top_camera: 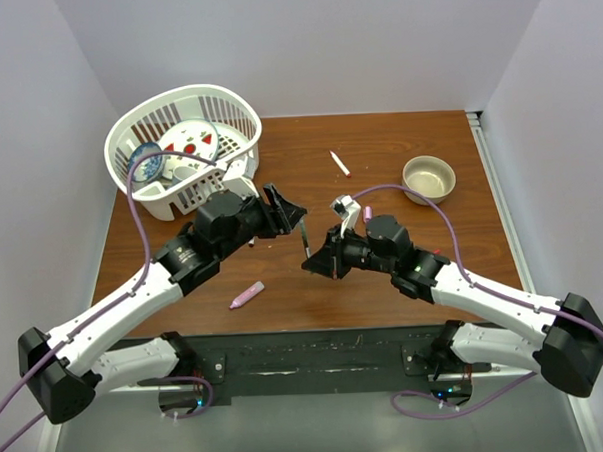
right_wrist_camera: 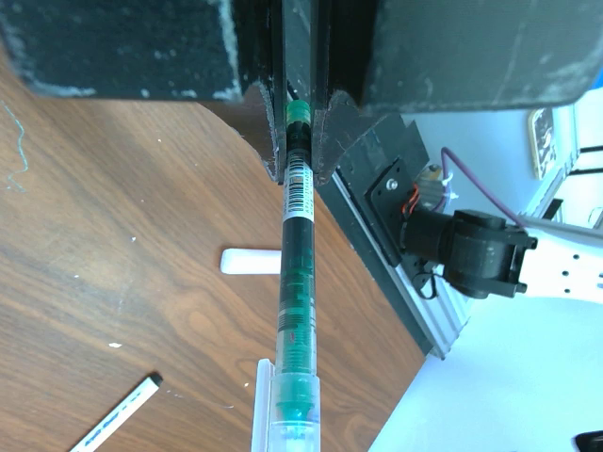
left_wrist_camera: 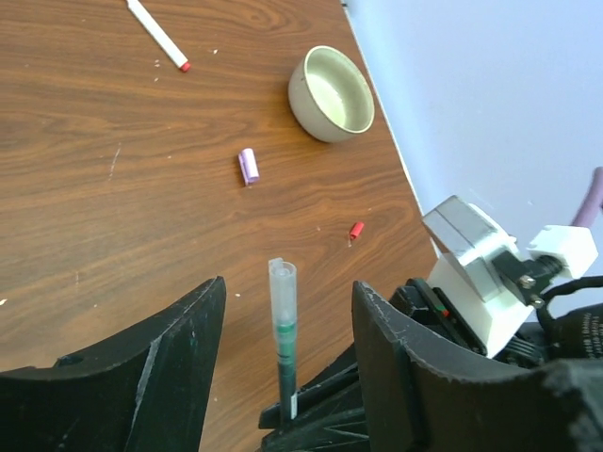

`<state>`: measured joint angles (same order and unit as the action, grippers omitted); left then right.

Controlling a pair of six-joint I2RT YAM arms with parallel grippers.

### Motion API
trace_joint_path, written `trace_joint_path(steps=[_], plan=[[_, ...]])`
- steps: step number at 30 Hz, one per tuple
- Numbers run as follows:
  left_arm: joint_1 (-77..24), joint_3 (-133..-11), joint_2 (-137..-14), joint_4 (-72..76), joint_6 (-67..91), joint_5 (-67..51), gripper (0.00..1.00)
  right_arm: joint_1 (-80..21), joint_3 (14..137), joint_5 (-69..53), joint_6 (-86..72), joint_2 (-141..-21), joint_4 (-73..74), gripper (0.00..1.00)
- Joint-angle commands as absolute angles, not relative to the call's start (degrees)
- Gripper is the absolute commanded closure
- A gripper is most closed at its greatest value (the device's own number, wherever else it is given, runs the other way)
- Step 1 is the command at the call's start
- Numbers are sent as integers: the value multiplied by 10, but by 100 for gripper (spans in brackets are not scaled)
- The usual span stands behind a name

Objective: Insert the pens into the pen caps

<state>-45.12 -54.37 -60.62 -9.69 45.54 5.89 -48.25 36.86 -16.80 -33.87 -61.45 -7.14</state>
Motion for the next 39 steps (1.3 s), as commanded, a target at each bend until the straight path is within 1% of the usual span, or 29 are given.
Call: trace_joint_path(steps=[1, 10, 13, 15, 16, 19, 23, 26, 33, 39], plan=[[-452, -572, -613, -103, 430, 78, 41, -482, 396, -195, -340, -613, -91, 100], [-451, -577, -633, -96, 427, 67, 47, -482, 393, -197, -338, -613, -96, 100], [-450, -573, -637, -87, 426, 48, 52, -482, 394, -201, -333, -617, -98, 100], [-450, -570, -642, -82, 423, 25, 65, -482, 399, -193, -317, -617, -80, 100], [-451, -570, -643, -83, 423, 16, 79, -482, 404, -188, -312, -616, -75, 100], [-451, -557, -643, -78, 434, -24, 100, -482, 418, -171, -305, -616, -63, 100], [-451, -527, -642, -63, 474, -84, 100, -481, 443, -129, -302, -622, -64, 100], [-452, -500, -646, -60, 506, -105, 100, -481, 493, -79, -264, -628, -18, 100], [-457, -419, -630, -12, 548, -102, 100, -476, 573, -1, -231, -654, -2, 100], [-483, -410, -642, -9, 553, -77, 100, -451, 616, 2, -222, -688, 3, 100]])
